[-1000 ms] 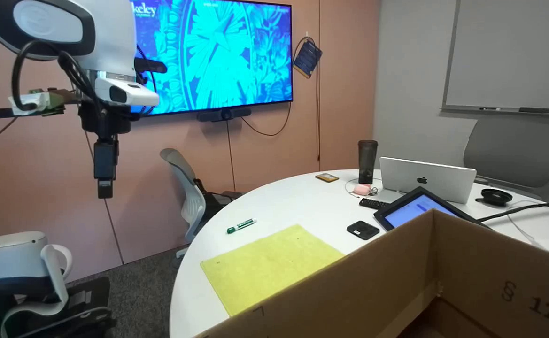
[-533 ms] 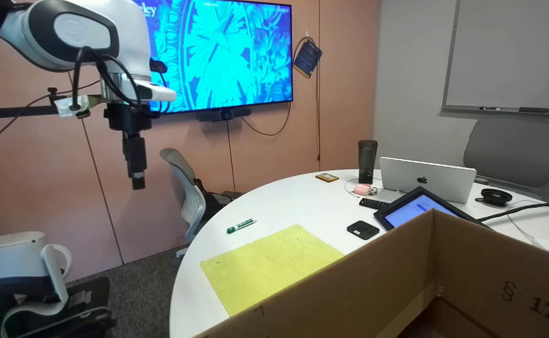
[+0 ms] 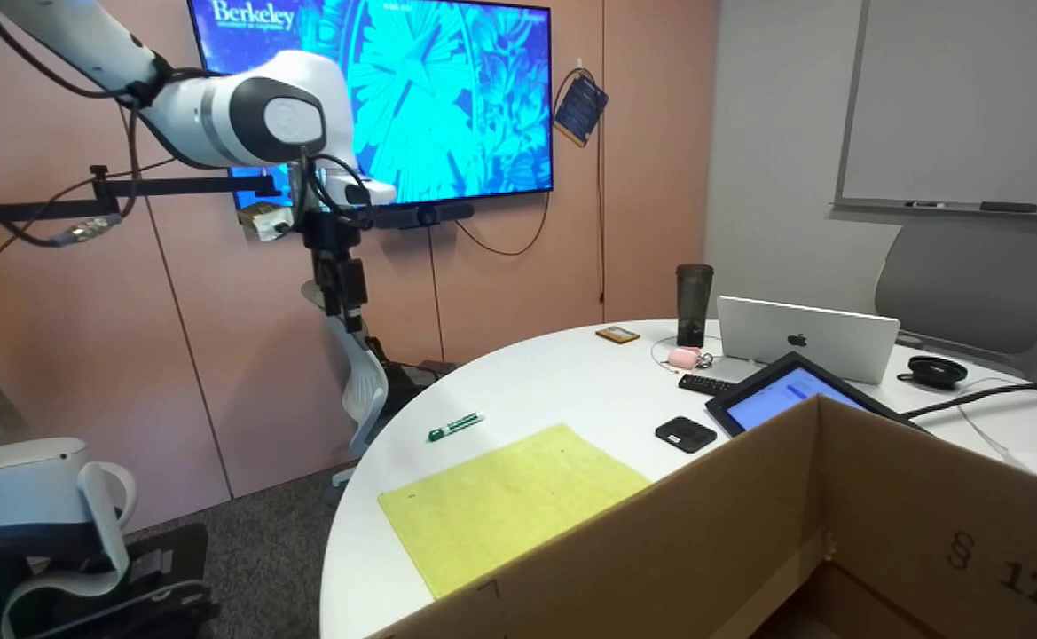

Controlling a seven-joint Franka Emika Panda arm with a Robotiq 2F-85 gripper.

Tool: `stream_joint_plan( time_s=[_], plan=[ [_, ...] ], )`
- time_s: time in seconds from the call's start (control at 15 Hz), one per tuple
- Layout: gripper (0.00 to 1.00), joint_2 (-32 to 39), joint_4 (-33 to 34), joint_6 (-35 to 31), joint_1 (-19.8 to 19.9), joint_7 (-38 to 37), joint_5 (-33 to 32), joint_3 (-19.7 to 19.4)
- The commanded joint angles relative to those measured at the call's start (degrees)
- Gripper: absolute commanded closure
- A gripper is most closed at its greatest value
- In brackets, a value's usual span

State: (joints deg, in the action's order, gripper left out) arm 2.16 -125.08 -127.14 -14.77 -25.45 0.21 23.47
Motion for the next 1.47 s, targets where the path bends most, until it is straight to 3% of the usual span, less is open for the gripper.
stream_joint_plan(
  time_s=[0.0,0.33,0.67,1.0,1.4],
  plan=[
    [0.0,12.28,13.3,0.73,-5.38,-6.72,-5.82,-1.02],
    [0.0,26.71,28.46,2.0,-15.16,-10.68,-11.79,-5.1],
    [0.0,39.42,41.75,3.66,-21.07,-7.92,-10.61,-10.15],
    [0.0,49.66,53.7,7.31,-20.52,-2.59,-7.64,-13.26],
    [0.0,58.85,62.55,9.47,-19.1,0.9,-6.08,-15.97]
  ],
)
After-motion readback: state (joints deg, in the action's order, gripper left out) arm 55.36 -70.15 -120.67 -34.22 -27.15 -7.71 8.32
